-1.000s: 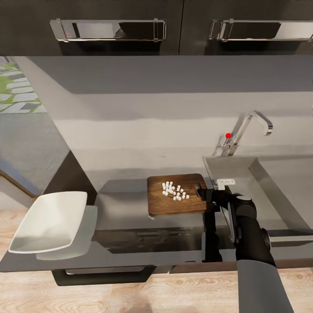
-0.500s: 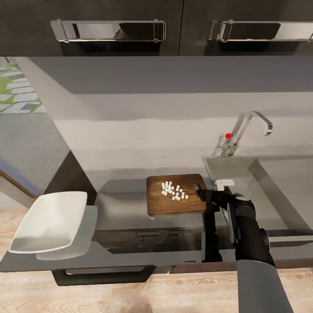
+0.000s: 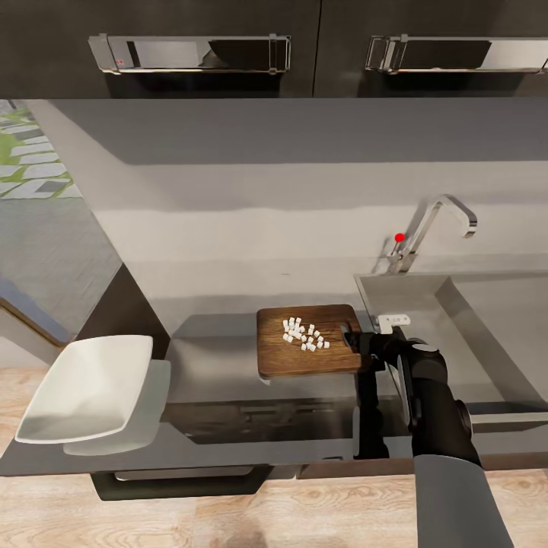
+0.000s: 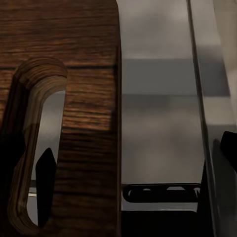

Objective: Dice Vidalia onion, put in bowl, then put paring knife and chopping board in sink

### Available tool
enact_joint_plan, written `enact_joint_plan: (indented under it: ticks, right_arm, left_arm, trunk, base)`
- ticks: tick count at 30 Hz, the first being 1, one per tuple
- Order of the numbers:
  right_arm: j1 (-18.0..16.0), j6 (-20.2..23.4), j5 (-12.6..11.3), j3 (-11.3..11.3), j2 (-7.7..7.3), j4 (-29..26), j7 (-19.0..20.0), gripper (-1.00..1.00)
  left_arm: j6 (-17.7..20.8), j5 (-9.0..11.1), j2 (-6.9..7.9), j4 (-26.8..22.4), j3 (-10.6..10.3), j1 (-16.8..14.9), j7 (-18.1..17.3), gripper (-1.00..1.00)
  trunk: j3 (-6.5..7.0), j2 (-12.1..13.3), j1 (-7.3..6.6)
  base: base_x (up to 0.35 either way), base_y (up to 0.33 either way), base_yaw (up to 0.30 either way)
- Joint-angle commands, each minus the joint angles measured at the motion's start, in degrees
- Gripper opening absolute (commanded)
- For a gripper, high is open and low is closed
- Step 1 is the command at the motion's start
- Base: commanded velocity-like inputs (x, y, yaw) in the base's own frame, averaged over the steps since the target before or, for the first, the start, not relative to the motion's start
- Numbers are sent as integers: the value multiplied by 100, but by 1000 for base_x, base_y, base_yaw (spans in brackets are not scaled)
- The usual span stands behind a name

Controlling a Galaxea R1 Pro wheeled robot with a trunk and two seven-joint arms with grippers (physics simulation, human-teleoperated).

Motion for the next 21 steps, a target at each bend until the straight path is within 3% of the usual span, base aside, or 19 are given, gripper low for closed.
enact_joint_plan:
  ticks: [1, 19, 20, 21]
  right_arm:
    - [-4, 40, 48, -16, 8, 37, 51, 100]
    - [-4, 40, 48, -15, 9, 37, 51, 100]
    - [-4, 40, 48, -15, 9, 37, 51, -100]
    - [-4, 40, 48, -14, 9, 37, 51, -100]
  left_arm:
    - [-9, 58, 8, -13, -50, 1, 20, 100]
    - [-9, 58, 8, -12, -50, 1, 20, 100]
    - [-9, 58, 8, -12, -48, 1, 20, 100]
    - [-9, 58, 8, -12, -49, 1, 20, 100]
  trunk:
    - [-9, -8, 5]
    - [-9, -8, 5]
    - [-9, -8, 5]
    - [-9, -8, 5]
  base:
    - [0, 0, 0]
    - [0, 0, 0]
    - [0, 0, 0]
    - [0, 0, 0]
